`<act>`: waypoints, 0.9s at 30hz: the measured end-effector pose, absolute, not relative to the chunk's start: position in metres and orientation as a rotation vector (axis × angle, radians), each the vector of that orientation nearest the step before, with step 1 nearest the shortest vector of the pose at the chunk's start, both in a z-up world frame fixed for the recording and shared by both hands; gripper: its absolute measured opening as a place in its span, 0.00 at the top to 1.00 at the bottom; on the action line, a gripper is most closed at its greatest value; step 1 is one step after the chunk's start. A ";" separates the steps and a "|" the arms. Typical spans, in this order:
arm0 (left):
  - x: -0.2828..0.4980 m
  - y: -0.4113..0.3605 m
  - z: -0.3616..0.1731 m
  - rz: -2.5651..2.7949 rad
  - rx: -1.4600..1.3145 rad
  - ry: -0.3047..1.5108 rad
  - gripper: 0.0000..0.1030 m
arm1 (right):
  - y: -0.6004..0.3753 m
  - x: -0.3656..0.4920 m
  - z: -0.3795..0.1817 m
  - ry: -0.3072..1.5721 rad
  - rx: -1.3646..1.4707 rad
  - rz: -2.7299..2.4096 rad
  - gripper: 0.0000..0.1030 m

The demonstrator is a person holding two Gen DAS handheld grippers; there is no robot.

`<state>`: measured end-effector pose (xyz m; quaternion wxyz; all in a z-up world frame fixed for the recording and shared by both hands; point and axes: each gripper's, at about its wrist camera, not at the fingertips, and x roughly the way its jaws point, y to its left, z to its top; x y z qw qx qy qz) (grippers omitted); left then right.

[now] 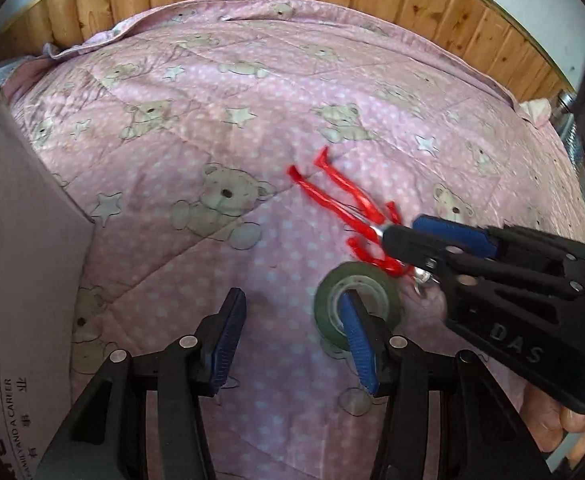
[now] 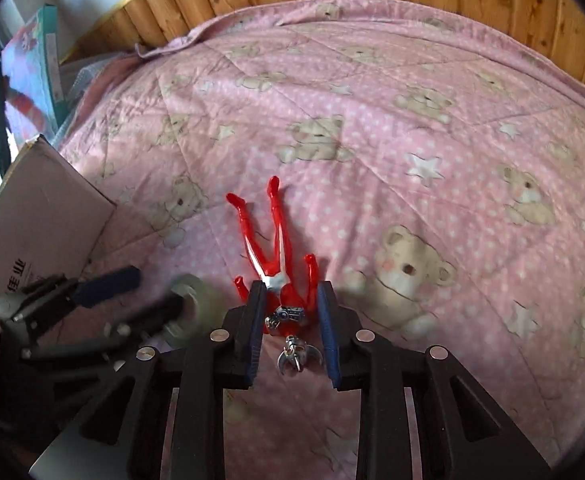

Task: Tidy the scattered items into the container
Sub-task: 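Grasp the green tape roll with the left tool while the right tool grasps the red action figure, then lift and carry the tape roll and red figure over the open box with both tools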

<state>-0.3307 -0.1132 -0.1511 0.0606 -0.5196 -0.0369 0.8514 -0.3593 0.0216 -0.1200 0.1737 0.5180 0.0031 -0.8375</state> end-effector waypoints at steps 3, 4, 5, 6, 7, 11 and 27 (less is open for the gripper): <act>-0.327 -0.129 -0.146 2.623 -1.569 -0.147 0.51 | 0.042 -0.346 -0.109 0.006 1.490 -2.432 0.83; -0.326 -0.131 -0.145 2.625 -1.565 -0.156 0.51 | 0.046 -0.346 -0.107 -0.015 1.481 -2.438 0.81; -0.325 -0.131 -0.143 2.618 -1.550 -0.169 0.51 | 0.049 -0.346 -0.104 -0.046 1.451 -2.439 0.80; -0.326 -0.128 -0.142 2.600 -1.530 -0.178 0.51 | 0.049 -0.348 -0.104 -0.070 1.429 -2.437 0.80; -0.328 -0.123 -0.142 2.577 -1.523 -0.178 0.51 | 0.045 -0.352 -0.107 -0.062 1.424 -2.434 0.76; -0.336 -0.094 -0.149 2.477 -1.517 -0.142 0.43 | 0.025 -0.364 -0.133 -0.041 1.432 -2.376 0.72; -0.299 -0.117 -0.136 2.471 -1.478 -0.199 0.53 | 0.094 -0.279 -0.107 -0.535 1.408 -2.419 0.78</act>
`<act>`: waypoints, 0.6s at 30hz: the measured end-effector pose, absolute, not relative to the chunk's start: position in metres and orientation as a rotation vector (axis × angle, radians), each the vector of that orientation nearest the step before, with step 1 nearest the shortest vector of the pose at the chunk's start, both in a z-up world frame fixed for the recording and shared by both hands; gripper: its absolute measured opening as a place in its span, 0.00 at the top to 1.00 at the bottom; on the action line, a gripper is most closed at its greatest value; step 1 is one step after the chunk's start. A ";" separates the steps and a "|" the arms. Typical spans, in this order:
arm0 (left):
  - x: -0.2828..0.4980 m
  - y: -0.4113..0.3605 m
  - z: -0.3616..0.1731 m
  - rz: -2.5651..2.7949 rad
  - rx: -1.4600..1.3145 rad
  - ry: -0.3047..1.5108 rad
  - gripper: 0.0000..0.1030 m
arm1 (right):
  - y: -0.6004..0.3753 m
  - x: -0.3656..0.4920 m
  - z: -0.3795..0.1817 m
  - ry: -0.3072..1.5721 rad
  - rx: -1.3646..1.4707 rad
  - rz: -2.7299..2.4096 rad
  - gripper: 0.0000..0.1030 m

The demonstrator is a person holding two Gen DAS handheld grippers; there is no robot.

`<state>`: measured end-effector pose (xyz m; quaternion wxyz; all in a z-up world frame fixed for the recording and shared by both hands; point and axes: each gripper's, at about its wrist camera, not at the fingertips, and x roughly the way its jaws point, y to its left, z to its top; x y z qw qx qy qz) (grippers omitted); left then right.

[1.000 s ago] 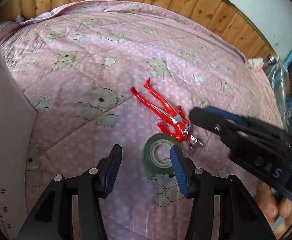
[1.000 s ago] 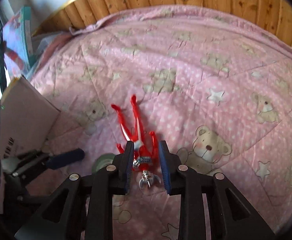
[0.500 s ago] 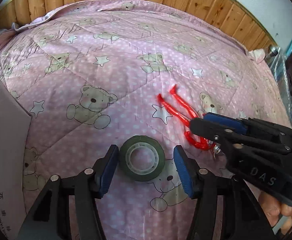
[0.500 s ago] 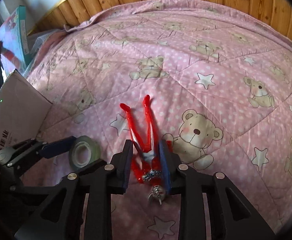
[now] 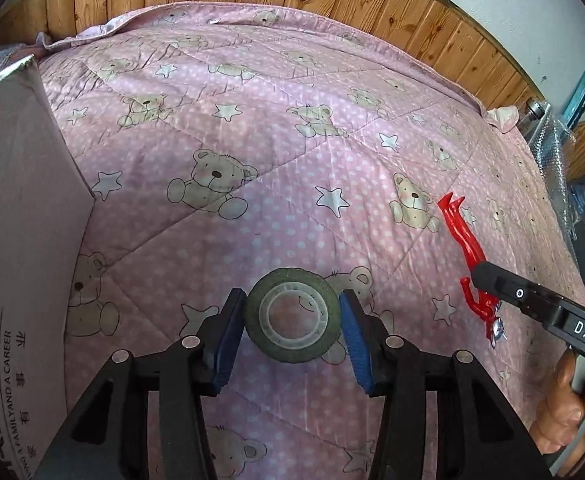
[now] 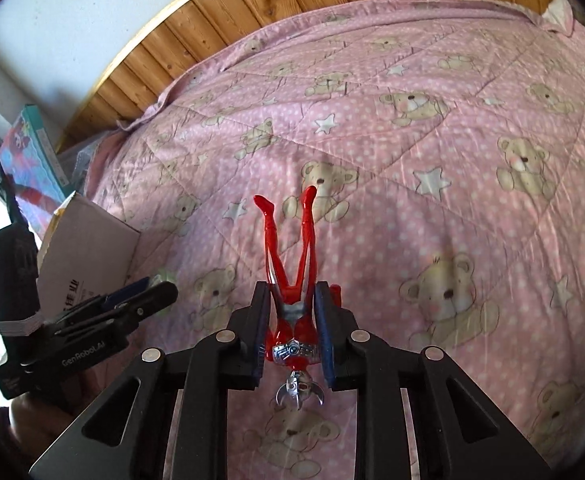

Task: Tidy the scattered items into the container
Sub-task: 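Lift and carry the tape roll and red figure over the open box with both tools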

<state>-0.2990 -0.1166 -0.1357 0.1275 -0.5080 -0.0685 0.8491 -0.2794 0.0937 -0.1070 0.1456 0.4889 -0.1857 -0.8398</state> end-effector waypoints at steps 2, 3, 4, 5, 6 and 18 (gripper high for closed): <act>-0.293 -0.116 -0.129 2.484 -1.473 -0.170 0.53 | 0.090 -0.267 -0.109 -0.584 1.413 -2.397 0.78; -0.291 -0.114 -0.127 2.497 -1.470 -0.153 0.53 | 0.087 -0.260 -0.110 -0.599 1.420 -2.387 0.78; -0.286 -0.115 -0.124 2.505 -1.474 -0.133 0.53 | 0.083 -0.253 -0.111 -0.623 1.424 -2.369 0.78; -0.280 -0.117 -0.122 2.508 -1.477 -0.119 0.53 | 0.078 -0.246 -0.111 -0.625 1.425 -2.357 0.78; -0.275 -0.120 -0.119 2.518 -1.477 -0.111 0.53 | 0.071 -0.238 -0.109 -0.607 1.424 -2.356 0.78; -0.201 -0.148 -0.079 2.555 -1.407 -0.107 0.53 | 0.020 -0.157 -0.089 -0.516 1.423 -2.363 0.78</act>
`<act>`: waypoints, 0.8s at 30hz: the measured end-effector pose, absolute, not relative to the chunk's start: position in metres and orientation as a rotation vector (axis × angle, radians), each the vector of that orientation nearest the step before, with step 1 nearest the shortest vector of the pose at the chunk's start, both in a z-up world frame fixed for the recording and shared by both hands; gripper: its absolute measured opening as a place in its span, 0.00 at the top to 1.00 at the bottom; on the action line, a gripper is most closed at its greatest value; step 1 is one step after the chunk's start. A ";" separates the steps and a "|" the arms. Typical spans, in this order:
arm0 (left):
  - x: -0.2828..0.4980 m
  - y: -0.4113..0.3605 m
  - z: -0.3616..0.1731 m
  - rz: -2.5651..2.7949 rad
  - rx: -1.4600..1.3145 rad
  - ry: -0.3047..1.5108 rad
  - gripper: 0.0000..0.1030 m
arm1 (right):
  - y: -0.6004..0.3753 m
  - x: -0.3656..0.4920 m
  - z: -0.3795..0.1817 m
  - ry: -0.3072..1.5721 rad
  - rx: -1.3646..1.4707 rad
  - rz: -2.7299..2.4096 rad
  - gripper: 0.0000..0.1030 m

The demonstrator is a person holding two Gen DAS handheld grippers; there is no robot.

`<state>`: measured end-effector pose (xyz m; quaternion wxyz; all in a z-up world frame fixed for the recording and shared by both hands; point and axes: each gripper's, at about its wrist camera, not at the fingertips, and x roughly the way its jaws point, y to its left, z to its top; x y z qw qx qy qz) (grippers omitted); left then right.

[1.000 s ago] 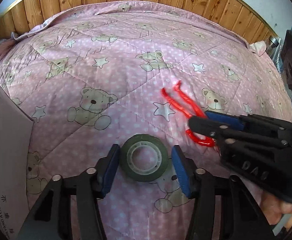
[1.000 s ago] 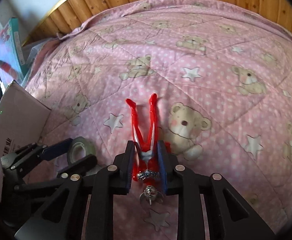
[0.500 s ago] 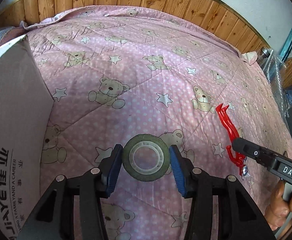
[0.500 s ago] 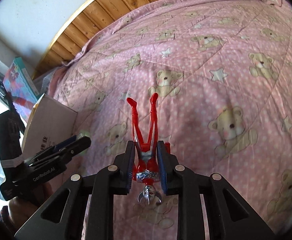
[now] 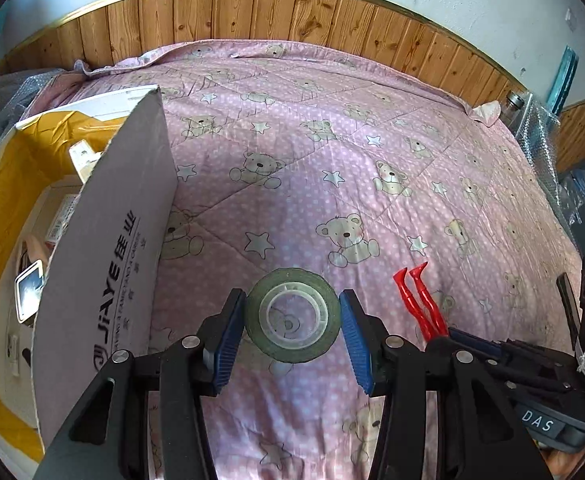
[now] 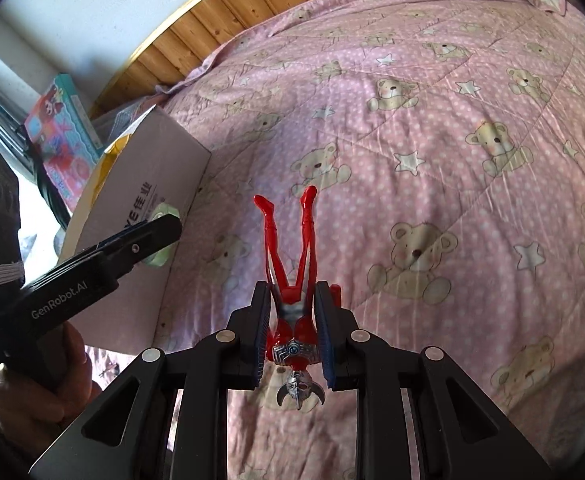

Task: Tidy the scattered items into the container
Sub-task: 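Lift and carry the tape roll and red figure over the open box with both tools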

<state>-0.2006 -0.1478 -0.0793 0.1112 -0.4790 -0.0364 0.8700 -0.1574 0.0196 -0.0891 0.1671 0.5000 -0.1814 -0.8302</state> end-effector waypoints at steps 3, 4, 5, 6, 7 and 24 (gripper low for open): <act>-0.183 -0.155 -0.070 2.560 -1.377 -0.127 0.53 | 0.009 -0.142 -0.084 -0.499 1.419 -2.368 0.78; -0.177 -0.156 -0.067 2.561 -1.366 -0.130 0.53 | 0.004 -0.138 -0.082 -0.493 1.416 -2.368 0.78; -0.171 -0.159 -0.064 2.567 -1.354 -0.135 0.53 | -0.001 -0.133 -0.079 -0.481 1.408 -2.371 0.78; -0.166 -0.161 -0.061 2.569 -1.343 -0.142 0.53 | -0.006 -0.128 -0.076 -0.469 1.400 -2.371 0.78; -0.161 -0.164 -0.058 2.571 -1.333 -0.148 0.53 | -0.011 -0.124 -0.074 -0.457 1.393 -2.371 0.78; -0.086 -0.235 -0.020 2.672 -1.184 -0.264 0.53 | -0.084 -0.067 -0.047 -0.305 1.323 -2.361 0.78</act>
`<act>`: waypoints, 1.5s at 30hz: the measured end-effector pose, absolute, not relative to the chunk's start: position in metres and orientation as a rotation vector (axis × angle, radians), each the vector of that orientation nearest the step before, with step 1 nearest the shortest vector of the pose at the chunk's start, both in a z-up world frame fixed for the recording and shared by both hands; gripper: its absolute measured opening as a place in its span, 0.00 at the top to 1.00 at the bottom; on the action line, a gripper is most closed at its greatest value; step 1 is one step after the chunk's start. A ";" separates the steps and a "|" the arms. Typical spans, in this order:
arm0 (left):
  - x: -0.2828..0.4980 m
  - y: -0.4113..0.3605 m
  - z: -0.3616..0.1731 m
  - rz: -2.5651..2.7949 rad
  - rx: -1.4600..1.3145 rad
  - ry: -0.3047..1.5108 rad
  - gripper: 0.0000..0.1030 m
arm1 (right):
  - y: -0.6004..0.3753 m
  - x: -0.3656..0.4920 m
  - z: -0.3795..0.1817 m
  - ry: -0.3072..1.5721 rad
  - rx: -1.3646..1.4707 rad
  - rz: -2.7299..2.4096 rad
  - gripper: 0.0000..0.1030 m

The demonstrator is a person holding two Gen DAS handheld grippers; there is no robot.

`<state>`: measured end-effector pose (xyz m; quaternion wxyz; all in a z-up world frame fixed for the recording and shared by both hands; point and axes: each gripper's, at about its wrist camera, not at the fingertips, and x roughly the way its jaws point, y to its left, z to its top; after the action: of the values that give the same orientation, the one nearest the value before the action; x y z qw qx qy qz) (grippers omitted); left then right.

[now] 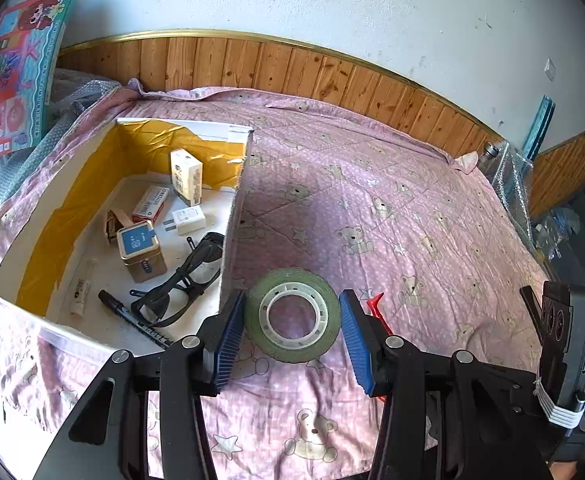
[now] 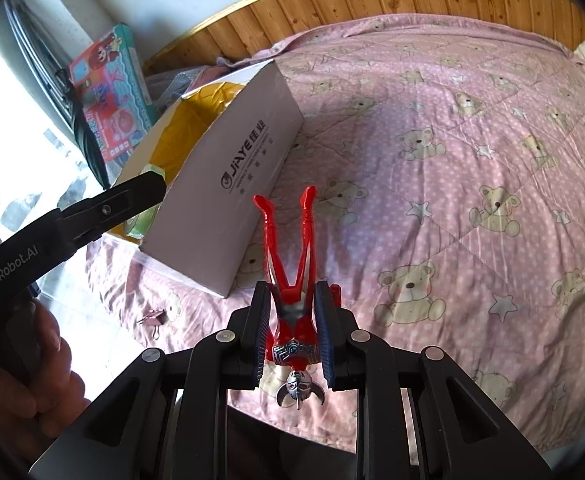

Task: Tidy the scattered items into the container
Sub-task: 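Lift and carry the tape roll and red figure over the open box with both tools, then open the left tool to drop the tape roll while the right tool lowers and releases the figure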

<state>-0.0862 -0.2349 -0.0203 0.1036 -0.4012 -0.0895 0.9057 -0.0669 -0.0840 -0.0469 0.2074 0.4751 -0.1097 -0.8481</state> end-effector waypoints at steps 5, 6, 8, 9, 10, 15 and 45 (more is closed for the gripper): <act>-0.072 -0.260 -0.018 2.701 -1.165 -0.312 0.53 | -0.103 -0.057 -0.038 -0.256 1.305 -2.353 0.78; -0.069 -0.265 -0.016 2.707 -1.160 -0.323 0.53 | -0.107 -0.055 -0.036 -0.243 1.300 -2.353 0.78; -0.065 -0.276 -0.014 2.724 -1.150 -0.345 0.53 | -0.115 -0.053 -0.031 -0.231 1.289 -2.350 0.78; -0.063 -0.283 -0.012 2.732 -1.145 -0.356 0.53 | -0.119 -0.052 -0.028 -0.221 1.279 -2.349 0.78; -0.061 -0.290 -0.011 2.742 -1.141 -0.368 0.53 | -0.123 -0.051 -0.025 -0.209 1.270 -2.348 0.78; -0.057 -0.324 -0.004 2.786 -1.120 -0.435 0.53 | -0.143 -0.051 -0.014 -0.168 1.245 -2.337 0.78; -0.119 -0.403 -0.001 2.827 -1.149 -0.453 0.53 | -0.241 -0.143 0.041 0.033 1.124 -2.310 0.78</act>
<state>-0.1191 -0.4028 -0.0007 0.0280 -0.3724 -0.1468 0.9160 -0.1428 -0.2412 0.0408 0.2822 0.4195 0.0122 -0.8627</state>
